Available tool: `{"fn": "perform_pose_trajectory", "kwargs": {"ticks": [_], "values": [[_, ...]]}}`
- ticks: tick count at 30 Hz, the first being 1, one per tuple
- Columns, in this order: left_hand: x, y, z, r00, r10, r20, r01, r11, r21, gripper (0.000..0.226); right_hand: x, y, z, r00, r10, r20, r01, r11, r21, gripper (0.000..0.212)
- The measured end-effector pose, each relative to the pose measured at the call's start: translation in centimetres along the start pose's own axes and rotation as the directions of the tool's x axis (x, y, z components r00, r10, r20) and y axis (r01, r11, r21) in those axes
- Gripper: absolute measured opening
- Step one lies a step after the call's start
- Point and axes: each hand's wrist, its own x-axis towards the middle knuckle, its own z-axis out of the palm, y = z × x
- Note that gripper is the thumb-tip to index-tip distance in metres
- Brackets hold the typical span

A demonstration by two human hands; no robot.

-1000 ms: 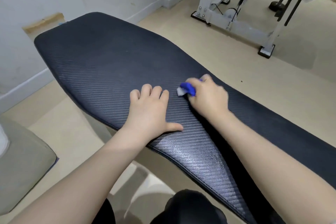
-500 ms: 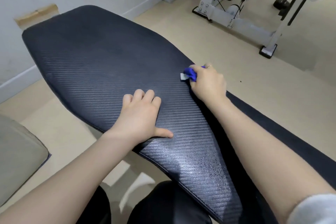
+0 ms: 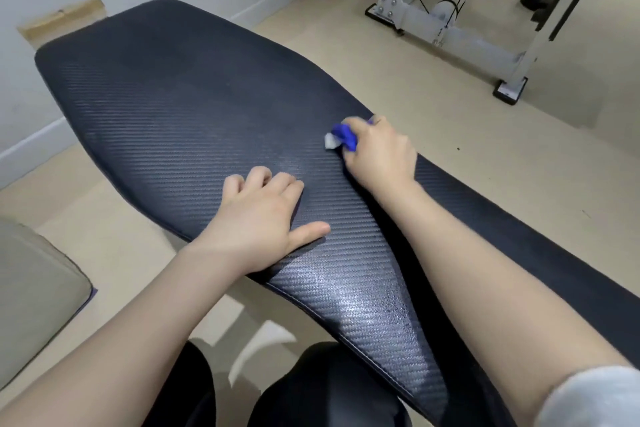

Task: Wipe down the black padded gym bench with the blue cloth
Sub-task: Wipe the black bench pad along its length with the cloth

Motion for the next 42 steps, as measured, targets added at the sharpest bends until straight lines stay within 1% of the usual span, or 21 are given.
{"fn": "perform_pose_trajectory", "kwargs": {"ticks": [2, 4, 6, 9, 12, 13, 14, 16, 17, 18, 19, 20, 21, 23, 25, 28, 31, 33, 36, 40, 42], "values": [[-0.7, -0.6, -0.1, 0.999, -0.024, -0.033, 0.018, 0.983, -0.184, 0.074, 1.7, 0.0, 0.0, 0.993, 0.118, -0.017, -0.119, 0.993, -0.007, 0.03], [-1.8, -1.4, 0.0, 0.987, -0.074, -0.141, 0.027, 0.949, -0.313, 0.076, 1.1, -1.4, 0.1, 0.993, 0.115, -0.012, -0.115, 0.993, -0.018, 0.029], [-2.9, -2.0, 0.7, 0.957, -0.155, -0.247, 0.043, 0.913, -0.405, 0.083, -1.5, -3.7, 0.2, 1.0, 0.014, 0.011, -0.014, 1.0, -0.003, 0.027], [-4.3, -2.6, 2.5, 0.897, -0.356, -0.263, 0.159, 0.814, -0.558, 0.086, -6.7, -7.3, 0.7, 0.975, -0.207, 0.078, 0.205, 0.978, 0.039, 0.026], [-6.0, -2.2, 4.0, 0.781, -0.569, -0.257, 0.332, 0.727, -0.601, 0.088, -9.2, -8.2, 0.4, 0.914, -0.392, 0.107, 0.386, 0.92, 0.067, 0.028], [-6.4, -1.8, 4.4, 0.741, -0.639, -0.209, 0.363, 0.643, -0.675, 0.09, -8.5, -7.5, 0.4, 0.911, -0.398, 0.106, 0.396, 0.917, 0.044, 0.029], [-6.8, -1.4, 4.4, 0.716, -0.686, -0.129, 0.362, 0.523, -0.772, 0.094, -7.4, -6.6, 0.4, 0.927, -0.365, 0.091, 0.365, 0.931, 0.012, 0.03], [-7.8, -1.0, 4.3, 0.699, -0.709, 0.098, 0.324, 0.191, -0.927, 0.097, -4.6, -4.8, 0.2, 0.984, -0.171, 0.05, 0.171, 0.985, 0.003, 0.031], [-8.2, -1.3, 4.8, 0.691, -0.687, 0.226, 0.323, 0.013, -0.946, 0.092, -3.6, -4.1, 0.0, 0.997, -0.071, 0.03, 0.07, 0.997, 0.024, 0.03], [-8.6, -1.3, 5.2, 0.691, -0.637, 0.341, 0.338, -0.132, -0.932, 0.083, -3.3, -4.0, 0.0, 1.0, -0.026, 0.015, 0.025, 0.999, 0.029, 0.029], [-8.8, -1.0, 5.1, 0.649, -0.583, 0.489, 0.347, -0.345, -0.872, 0.074, -3.9, -4.3, 0.0, 0.999, -0.039, 0.012, 0.039, 0.999, 0.008, 0.029], [-8.9, -0.9, 5.3, 0.589, -0.552, 0.59, 0.328, -0.504, -0.799, 0.067, -5.1, -4.7, 0.1, 0.995, -0.091, 0.032, 0.091, 0.996, -0.011, 0.029], [-9.0, -0.1, 5.1, 0.591, -0.502, 0.632, 0.303, -0.588, -0.75, 0.064, -7.1, -5.1, 0.2, 0.984, -0.171, 0.052, 0.171, 0.985, -0.007, 0.029], [-9.6, 1.4, 4.2, 0.642, -0.407, 0.649, 0.312, -0.635, -0.707, 0.061, -11.7, -4.7, -0.2, 0.929, -0.357, 0.099, 0.354, 0.934, 0.044, 0.03], [-9.5, 2.4, 3.8, 0.641, -0.309, 0.702, 0.38, -0.667, -0.64, 0.064, -15.4, -2.3, -1.4, 0.865, -0.467, 0.185, 0.453, 0.884, 0.114, 0.031], [-9.1, 3.5, 4.5, 0.67, -0.181, 0.72, 0.427, -0.699, -0.574, 0.067, -17.6, 1.0, -2.7, 0.843, -0.466, 0.269, 0.454, 0.884, 0.112, 0.031], [-8.5, 3.4, 4.9, 0.656, -0.027, 0.755, 0.512, -0.719, -0.47, 0.067, -17.2, -0.4, -1.8, 0.873, -0.449, 0.192, 0.441, 0.894, 0.082, 0.034], [-8.1, 3.2, 5.2, 0.67, -0.014, 0.742, 0.52, -0.705, -0.482, 0.063, -15.9, -2.7, -0.8, 0.881, -0.447, 0.153, 0.438, 0.895, 0.086, 0.036], [-8.0, 3.3, 5.4, 0.687, -0.02, 0.727, 0.533, -0.667, -0.521, 0.058, -15.1, -3.7, -0.9, 0.873, -0.462, 0.158, 0.446, 0.886, 0.128, 0.035], [-8.7, 3.8, 5.3, 0.711, -0.076, 0.699, 0.504, -0.639, -0.581, 0.056, -19.2, 0.2, -2.1, 0.9, -0.404, 0.162, 0.376, 0.909, 0.181, 0.037], [-8.9, 4.0, 5.2, 0.738, -0.099, 0.667, 0.505, -0.574, -0.644, 0.064, -20.7, 2.2, -3.0, 0.908, -0.375, 0.188, 0.346, 0.923, 0.167, 0.033]]}}
